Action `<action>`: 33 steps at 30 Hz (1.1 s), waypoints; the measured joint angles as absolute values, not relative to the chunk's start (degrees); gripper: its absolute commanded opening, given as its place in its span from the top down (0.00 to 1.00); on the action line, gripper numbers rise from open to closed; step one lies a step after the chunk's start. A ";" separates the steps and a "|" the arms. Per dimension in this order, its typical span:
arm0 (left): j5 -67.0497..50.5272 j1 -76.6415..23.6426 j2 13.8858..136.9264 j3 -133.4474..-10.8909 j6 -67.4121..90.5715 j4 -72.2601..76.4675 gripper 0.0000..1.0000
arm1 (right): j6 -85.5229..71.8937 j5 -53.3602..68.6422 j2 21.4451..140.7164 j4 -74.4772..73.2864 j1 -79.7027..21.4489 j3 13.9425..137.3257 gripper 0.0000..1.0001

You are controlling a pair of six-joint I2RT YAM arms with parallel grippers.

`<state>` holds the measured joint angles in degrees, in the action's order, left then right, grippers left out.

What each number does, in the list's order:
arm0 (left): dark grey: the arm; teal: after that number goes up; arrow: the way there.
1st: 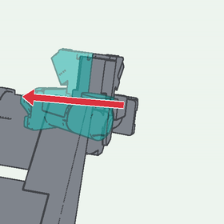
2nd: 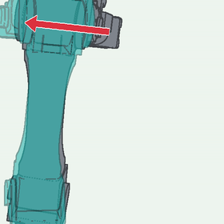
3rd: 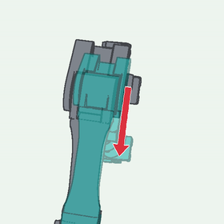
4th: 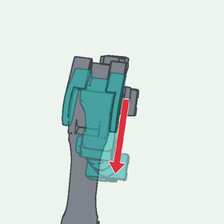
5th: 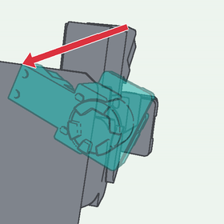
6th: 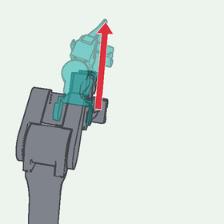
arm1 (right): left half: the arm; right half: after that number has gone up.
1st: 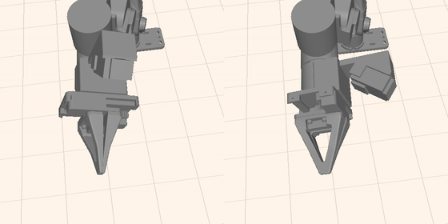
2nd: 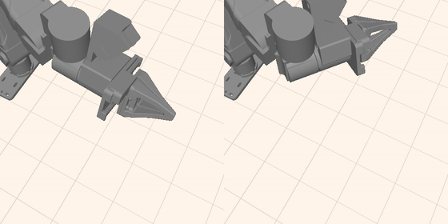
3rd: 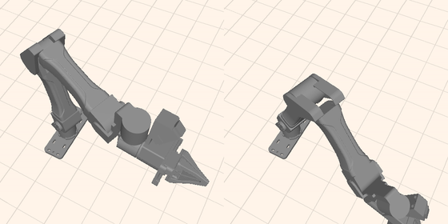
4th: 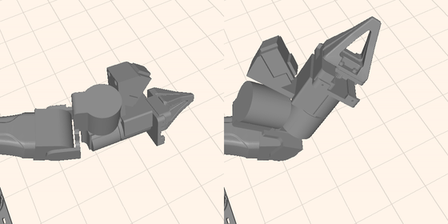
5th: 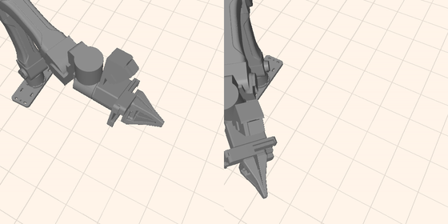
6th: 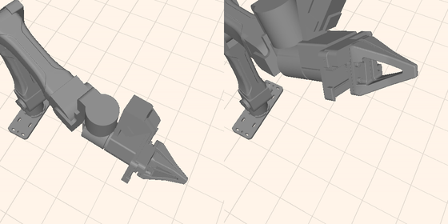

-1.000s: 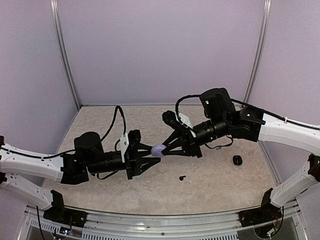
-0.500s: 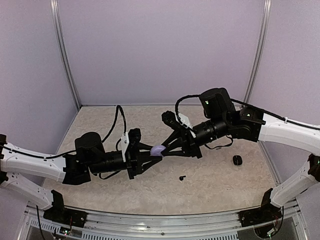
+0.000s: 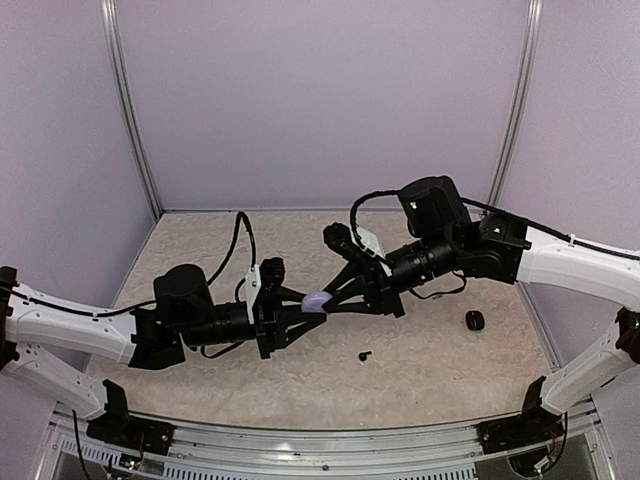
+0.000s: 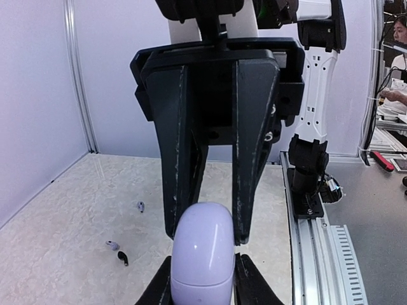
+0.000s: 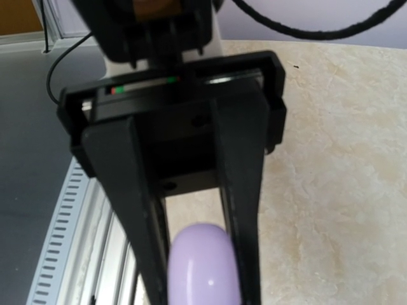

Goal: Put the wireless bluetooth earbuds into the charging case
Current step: Pass from the right arm to the left, then open the charging case.

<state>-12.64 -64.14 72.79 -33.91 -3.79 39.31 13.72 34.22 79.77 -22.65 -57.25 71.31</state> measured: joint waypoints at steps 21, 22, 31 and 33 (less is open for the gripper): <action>-15.07 -63.13 73.17 -33.78 -2.39 40.01 0.92 | 13.87 34.30 79.77 -22.09 -57.39 71.31 0.61; -15.18 -63.13 73.17 -33.78 -2.39 40.27 0.93 | 13.65 34.28 79.77 -21.85 -57.47 71.31 0.59; -15.77 -63.40 73.08 -33.01 -2.46 42.22 0.97 | 12.29 32.51 79.77 -19.79 -57.74 71.31 0.53; -15.77 -63.42 72.99 -32.51 -2.63 42.74 0.98 | 12.16 31.94 79.77 -19.81 -57.91 71.33 0.53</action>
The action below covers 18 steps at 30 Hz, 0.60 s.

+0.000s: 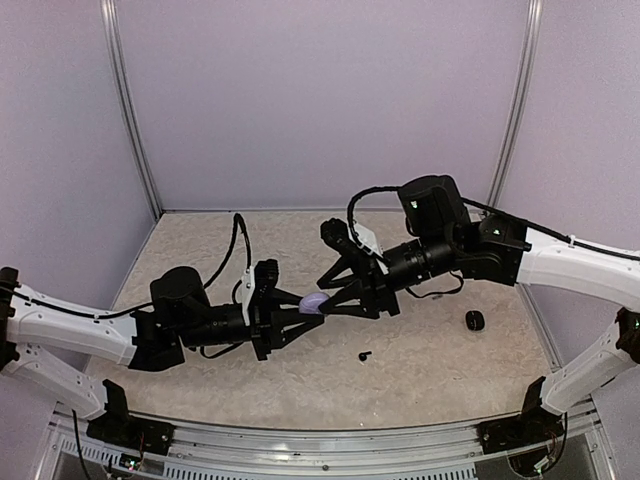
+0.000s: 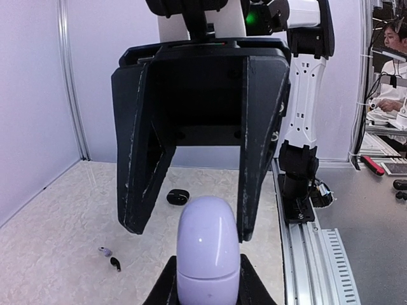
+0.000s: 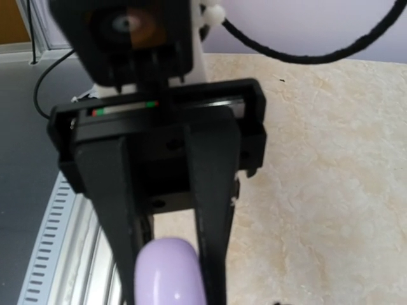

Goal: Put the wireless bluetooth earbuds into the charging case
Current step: Open the charging case.

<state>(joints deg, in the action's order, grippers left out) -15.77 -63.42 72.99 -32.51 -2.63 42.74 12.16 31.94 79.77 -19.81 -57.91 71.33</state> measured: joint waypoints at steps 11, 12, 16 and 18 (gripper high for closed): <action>-14.87 -63.64 72.58 -30.30 -4.03 43.83 1.00 | 10.61 27.90 79.44 -19.44 -58.35 71.35 0.53; -14.94 -63.75 72.58 -30.09 -4.21 43.92 1.00 | 10.57 27.49 79.37 -19.27 -58.35 71.37 0.53; -15.70 -64.64 72.36 -29.65 -4.67 44.38 1.00 | 10.39 25.63 79.29 -18.22 -58.35 71.64 0.53; -15.68 -64.60 72.05 -29.52 -4.78 44.53 1.00 | 10.39 25.32 79.26 -17.91 -58.39 71.66 0.53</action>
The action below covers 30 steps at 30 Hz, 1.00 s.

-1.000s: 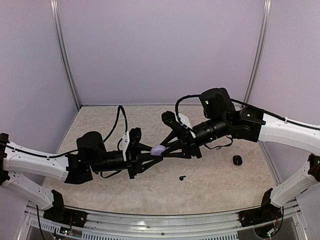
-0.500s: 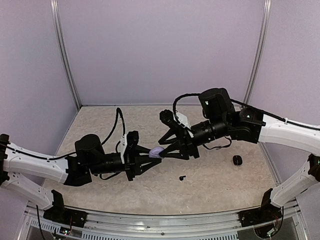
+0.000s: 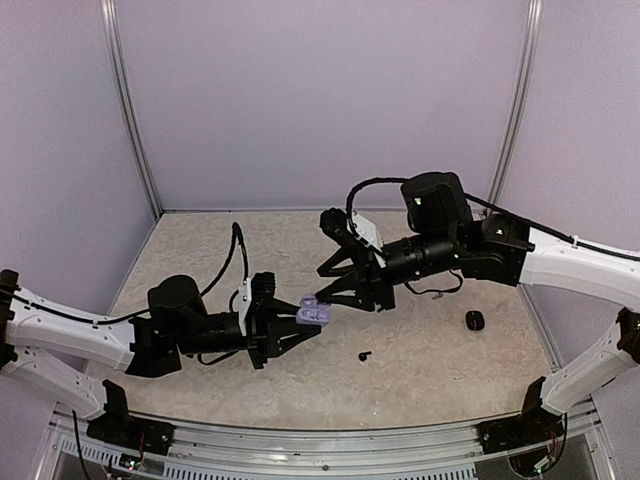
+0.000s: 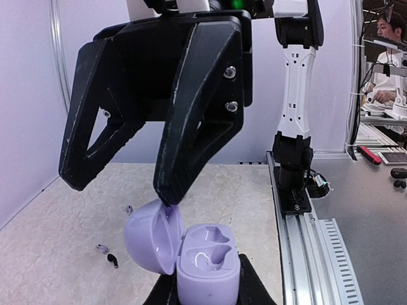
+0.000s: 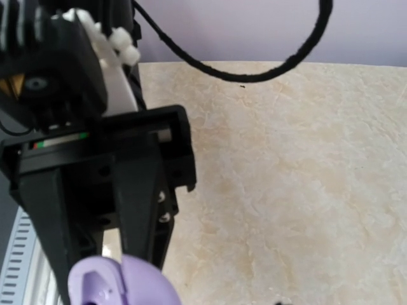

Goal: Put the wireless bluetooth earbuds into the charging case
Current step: Open the charging case, then move the left earbud to the center of the board.

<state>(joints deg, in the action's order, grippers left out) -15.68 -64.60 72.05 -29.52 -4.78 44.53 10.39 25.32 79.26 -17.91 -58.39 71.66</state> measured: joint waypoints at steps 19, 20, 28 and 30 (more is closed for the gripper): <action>-15.59 -60.99 71.70 -26.92 0.54 49.01 1.00 | 9.02 23.53 76.93 -17.72 -56.45 73.34 0.34; -15.49 -60.73 71.70 -26.65 0.82 49.60 1.00 | 8.60 23.44 76.38 -17.72 -55.59 73.34 0.34; -14.44 -59.53 71.75 -25.17 1.74 51.70 1.00 | 1.67 20.29 74.48 -19.88 -40.73 71.09 0.41; -14.31 -59.31 71.75 -25.08 1.78 52.14 1.00 | -0.30 19.31 74.91 -20.99 -36.49 69.60 0.42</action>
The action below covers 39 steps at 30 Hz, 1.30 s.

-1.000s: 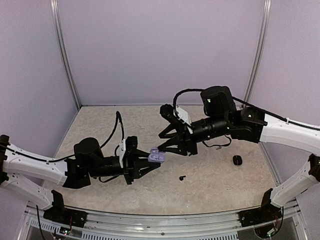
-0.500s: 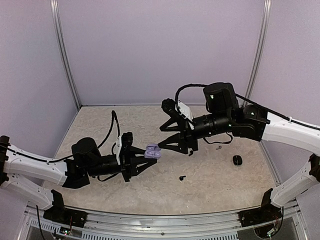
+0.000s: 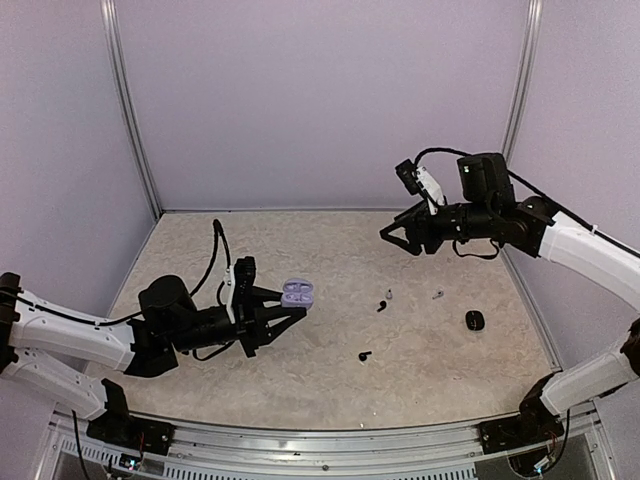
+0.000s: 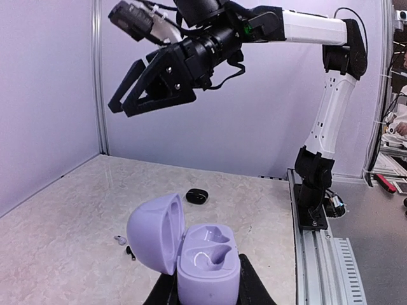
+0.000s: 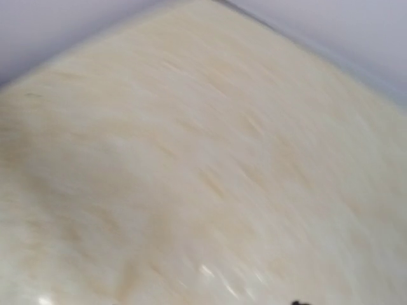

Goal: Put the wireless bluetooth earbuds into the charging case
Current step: Move the left earbud to the center of the board.

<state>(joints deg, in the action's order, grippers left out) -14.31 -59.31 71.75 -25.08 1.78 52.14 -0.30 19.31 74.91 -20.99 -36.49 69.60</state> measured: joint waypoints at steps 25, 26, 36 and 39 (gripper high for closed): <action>-13.23 -58.15 72.25 -21.67 2.72 57.08 1.00 | -16.47 3.55 92.99 -22.76 -17.69 56.21 0.44; -13.26 -58.15 72.27 -21.67 2.70 57.08 1.00 | -16.56 3.09 93.67 -22.63 -17.56 56.14 0.45; -13.26 -58.15 72.27 -21.67 2.57 57.10 1.00 | -16.62 0.80 99.18 -20.34 -16.27 56.10 0.49; -13.26 -58.15 72.27 -21.63 2.50 57.10 1.00 | -16.56 1.13 100.84 -19.66 -15.99 56.53 0.51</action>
